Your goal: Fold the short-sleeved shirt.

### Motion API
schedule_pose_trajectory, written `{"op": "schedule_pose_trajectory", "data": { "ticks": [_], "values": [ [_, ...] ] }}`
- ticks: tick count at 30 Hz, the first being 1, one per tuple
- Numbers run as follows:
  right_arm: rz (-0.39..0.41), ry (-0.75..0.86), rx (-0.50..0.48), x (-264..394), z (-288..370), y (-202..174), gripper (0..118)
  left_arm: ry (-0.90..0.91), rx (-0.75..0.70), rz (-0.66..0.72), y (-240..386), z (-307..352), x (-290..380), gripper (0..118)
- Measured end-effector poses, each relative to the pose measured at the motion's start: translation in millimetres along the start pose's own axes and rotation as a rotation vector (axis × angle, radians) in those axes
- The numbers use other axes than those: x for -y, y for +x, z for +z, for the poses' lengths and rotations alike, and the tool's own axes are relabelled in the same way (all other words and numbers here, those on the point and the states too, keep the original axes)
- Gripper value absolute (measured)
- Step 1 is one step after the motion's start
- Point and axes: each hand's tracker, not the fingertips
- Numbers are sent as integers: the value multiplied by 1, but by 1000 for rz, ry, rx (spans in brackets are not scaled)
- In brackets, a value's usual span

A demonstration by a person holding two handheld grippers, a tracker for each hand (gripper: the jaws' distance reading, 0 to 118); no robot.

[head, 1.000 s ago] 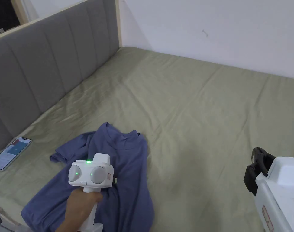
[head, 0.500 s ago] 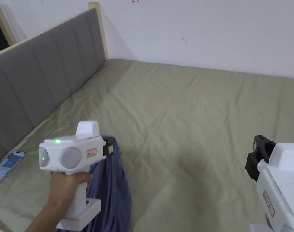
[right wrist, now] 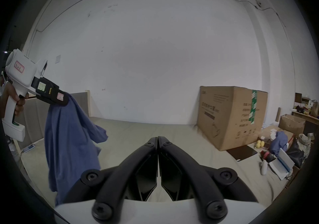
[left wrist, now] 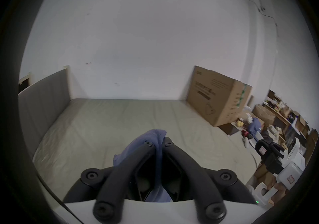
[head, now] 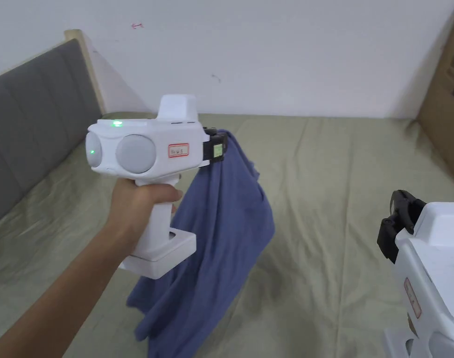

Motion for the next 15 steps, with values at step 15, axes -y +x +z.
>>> {"op": "schedule_pose_trajectory", "data": {
  "ticks": [15],
  "values": [
    [22,-33,181,13,32,74,0,-295,308,-103,144,-121,98,1]
  ]
}}
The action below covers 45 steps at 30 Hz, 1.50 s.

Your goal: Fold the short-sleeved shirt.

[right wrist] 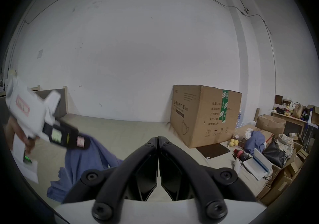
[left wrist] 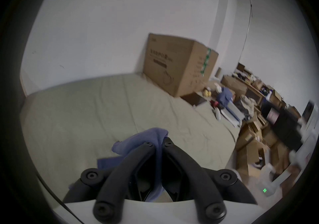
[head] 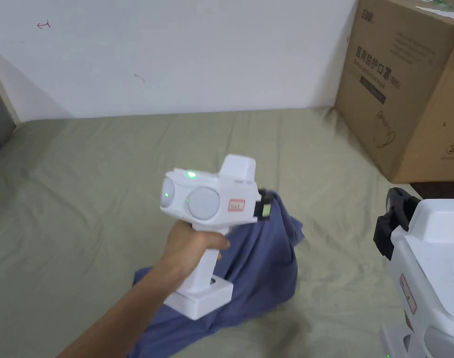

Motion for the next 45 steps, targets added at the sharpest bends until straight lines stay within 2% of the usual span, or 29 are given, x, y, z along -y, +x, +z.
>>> {"op": "schedule_pose_trajectory", "data": {
  "ticks": [4,7,8,14,17,19,20,23,24,31,37,41,43,45],
  "values": [
    [-7,-21,9,9,-2,3,0,-146,52,-16,-3,-45,56,1],
    [-9,-39,5,16,-4,2,0,-253,-49,-26,-11,-68,96,1],
    [-9,-47,3,18,-5,1,0,-144,-75,-20,-13,-77,101,1],
    [-14,-83,-14,30,-12,-5,0,-286,-167,-7,-25,-106,149,1],
    [-17,-91,-18,31,-13,-6,0,-236,-160,47,-23,-95,147,3],
    [-17,-90,-18,30,-14,-7,0,-199,-171,53,-20,-85,143,23],
    [-17,-88,-17,30,-14,-7,0,-243,-182,56,-17,-77,143,42],
    [-20,-78,-16,25,-13,-7,0,-169,-243,64,-16,-54,126,102],
    [-20,-73,-15,23,-12,-7,0,-169,-280,67,-15,-42,123,111],
    [-18,-28,-15,6,-7,-11,0,191,-423,105,-33,46,84,113],
    [-16,16,-31,-7,-7,-19,0,400,-578,103,-55,117,64,112],
    [-19,38,-46,-14,-8,-27,0,519,-654,71,-71,151,66,98],
    [-18,44,-54,-16,-8,-31,0,552,-700,63,-77,161,69,96],
    [-18,50,-65,-18,-8,-36,0,565,-717,65,-88,166,75,80]
  ]
}}
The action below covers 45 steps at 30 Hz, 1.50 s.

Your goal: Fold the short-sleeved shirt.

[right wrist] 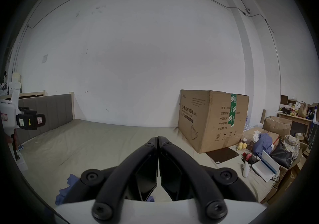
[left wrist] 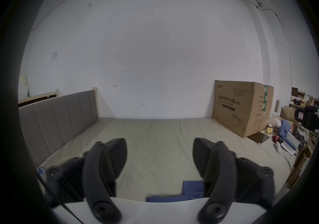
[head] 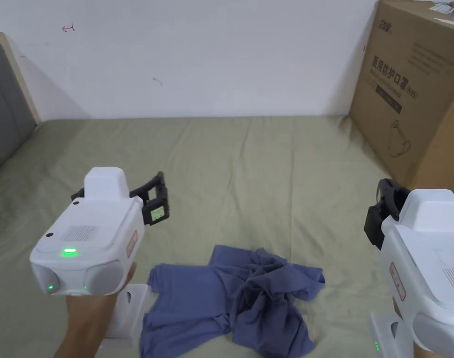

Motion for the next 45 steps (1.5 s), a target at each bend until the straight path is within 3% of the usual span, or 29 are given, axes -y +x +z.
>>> {"op": "schedule_pose_trajectory", "data": {
  "ticks": [1,5,13,17,25,33,34,35,38,39,42,43,45],
  "values": [
    [0,1,-3,0,0,-2,0,6,-1,0,-4,0,1,73],
    [-3,4,-18,-1,-1,-8,0,23,-27,-9,-14,4,4,1],
    [0,1,-27,1,-6,-8,0,-69,-14,20,-18,2,8,0],
    [2,-9,-25,4,-6,-7,0,-278,5,66,-18,-7,23,0],
    [5,-48,-25,15,-6,-7,0,-610,72,145,-22,-15,119,0],
    [5,-94,-33,30,-12,-8,0,-803,52,217,-18,-10,183,0],
    [3,-99,-35,32,-14,-8,0,-833,48,207,-16,-11,187,5],
    [1,-104,-35,34,-15,-8,0,-835,49,209,-15,-11,189,20],
    [-6,-119,-37,36,-17,-7,0,-855,14,235,-15,-13,200,98],
    [-7,-123,-35,38,-18,-7,0,-885,-5,246,-14,-14,203,106],
    [-8,-135,-37,39,-21,-6,0,-890,-20,222,-12,-17,212,102],
    [-10,-139,-39,40,-23,-5,0,-902,-20,194,-9,-19,214,92],
    [-11,-145,-39,42,-25,-4,0,-914,-17,155,-5,-23,223,41]
  ]
}}
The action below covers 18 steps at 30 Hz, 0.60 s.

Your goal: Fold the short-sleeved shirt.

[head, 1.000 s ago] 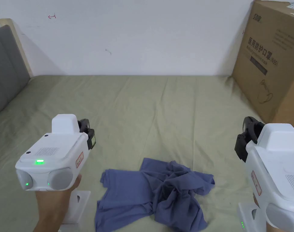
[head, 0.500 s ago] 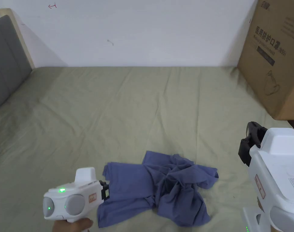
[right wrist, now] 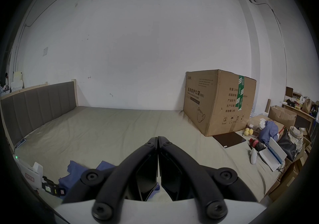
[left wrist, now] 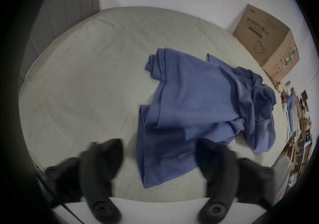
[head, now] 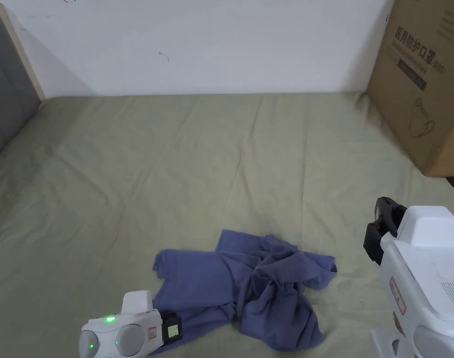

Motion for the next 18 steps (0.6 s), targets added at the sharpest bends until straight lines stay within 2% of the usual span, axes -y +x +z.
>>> {"op": "schedule_pose_trajectory", "data": {
  "ticks": [1,4,5,10,13,14,15,16,17,18],
  "values": [
    [1,-3,1,1,-1,0,0,-7,2,-17,2,-3,1,29],
    [-3,-19,2,5,-7,2,0,-18,-38,-40,14,-7,9,19],
    [-3,-25,1,7,-9,2,0,-17,-40,-46,16,-7,8,6],
    [-17,-95,-8,17,-27,5,0,0,28,-21,22,5,4,1],
    [-35,-248,-41,33,-57,6,0,54,81,19,17,26,-3,1],
    [-52,-277,-43,40,-67,6,4,71,93,26,15,32,-6,1],
    [-60,-319,-42,49,-80,6,13,91,103,30,10,36,-8,1],
    [-63,-377,-58,61,-95,8,28,103,113,34,8,41,-11,1],
    [-80,-417,-75,72,-110,9,53,109,122,40,6,44,-14,1],
    [-90,-472,-72,83,-125,9,73,110,134,43,5,47,-17,1]
  ]
}}
